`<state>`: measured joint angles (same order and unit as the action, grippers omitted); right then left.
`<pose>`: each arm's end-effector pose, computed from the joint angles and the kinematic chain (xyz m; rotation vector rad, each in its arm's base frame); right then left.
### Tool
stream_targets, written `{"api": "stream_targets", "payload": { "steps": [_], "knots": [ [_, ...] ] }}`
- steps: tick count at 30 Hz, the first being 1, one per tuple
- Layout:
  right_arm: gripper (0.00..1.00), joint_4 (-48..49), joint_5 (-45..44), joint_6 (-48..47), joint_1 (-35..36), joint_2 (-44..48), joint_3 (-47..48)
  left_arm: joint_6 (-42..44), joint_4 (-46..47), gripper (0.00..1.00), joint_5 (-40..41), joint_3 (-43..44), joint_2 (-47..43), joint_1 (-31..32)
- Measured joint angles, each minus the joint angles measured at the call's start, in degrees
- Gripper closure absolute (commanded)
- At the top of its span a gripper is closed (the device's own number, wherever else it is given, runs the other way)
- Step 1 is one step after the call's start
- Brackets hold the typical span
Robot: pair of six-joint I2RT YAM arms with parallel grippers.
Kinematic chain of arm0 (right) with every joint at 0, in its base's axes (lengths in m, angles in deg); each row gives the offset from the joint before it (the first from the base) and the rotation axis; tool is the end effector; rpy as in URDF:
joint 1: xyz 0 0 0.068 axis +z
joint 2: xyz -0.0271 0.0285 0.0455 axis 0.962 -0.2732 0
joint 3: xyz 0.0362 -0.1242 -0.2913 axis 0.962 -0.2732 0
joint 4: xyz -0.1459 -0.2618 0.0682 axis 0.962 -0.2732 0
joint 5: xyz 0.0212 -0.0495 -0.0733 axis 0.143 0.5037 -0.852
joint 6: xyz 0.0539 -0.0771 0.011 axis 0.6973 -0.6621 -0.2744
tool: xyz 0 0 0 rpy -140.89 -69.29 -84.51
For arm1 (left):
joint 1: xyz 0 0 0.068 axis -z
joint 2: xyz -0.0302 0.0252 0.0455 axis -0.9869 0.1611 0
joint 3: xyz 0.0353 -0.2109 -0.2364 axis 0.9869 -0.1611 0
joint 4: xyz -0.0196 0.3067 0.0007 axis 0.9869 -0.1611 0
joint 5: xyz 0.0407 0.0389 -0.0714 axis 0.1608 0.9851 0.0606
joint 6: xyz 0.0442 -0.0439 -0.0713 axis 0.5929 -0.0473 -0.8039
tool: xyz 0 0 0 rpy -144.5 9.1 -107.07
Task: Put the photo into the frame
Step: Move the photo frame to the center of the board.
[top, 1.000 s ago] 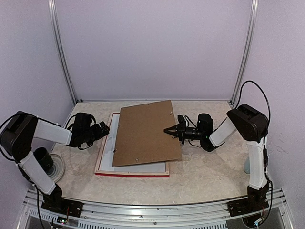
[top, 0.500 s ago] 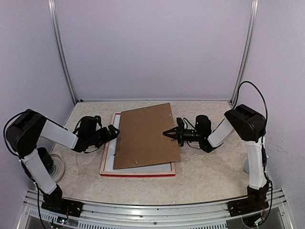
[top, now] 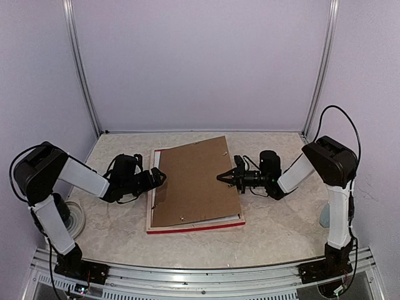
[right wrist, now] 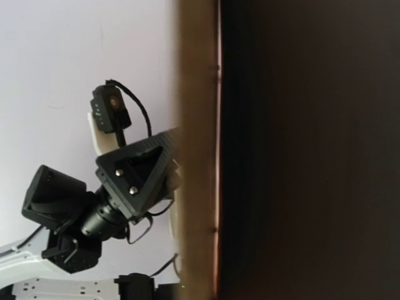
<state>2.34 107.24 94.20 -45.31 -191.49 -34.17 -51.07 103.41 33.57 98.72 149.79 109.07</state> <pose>0.3790 0.2823 0.0944 0.2089 2.2512 1.9633 0.3472 -0.1920 0.0975 -0.2304 2.2536 -0.7319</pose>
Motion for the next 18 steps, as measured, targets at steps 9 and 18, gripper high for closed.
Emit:
{"api": "stream_targets", "payload": {
  "steps": [9, 18],
  "knots": [
    [1.0, -6.75, 1.33, -4.83, -1.62, 2.89, -0.85, 0.87, -1.38, 0.01, 0.55, 1.73, 0.42, 0.11],
    [1.0, -7.91, 1.33, -6.03, -1.66, 2.86, -0.52, 2.03, -3.17, 0.01, 1.88, 3.82, 1.55, 1.07]
  ]
}}
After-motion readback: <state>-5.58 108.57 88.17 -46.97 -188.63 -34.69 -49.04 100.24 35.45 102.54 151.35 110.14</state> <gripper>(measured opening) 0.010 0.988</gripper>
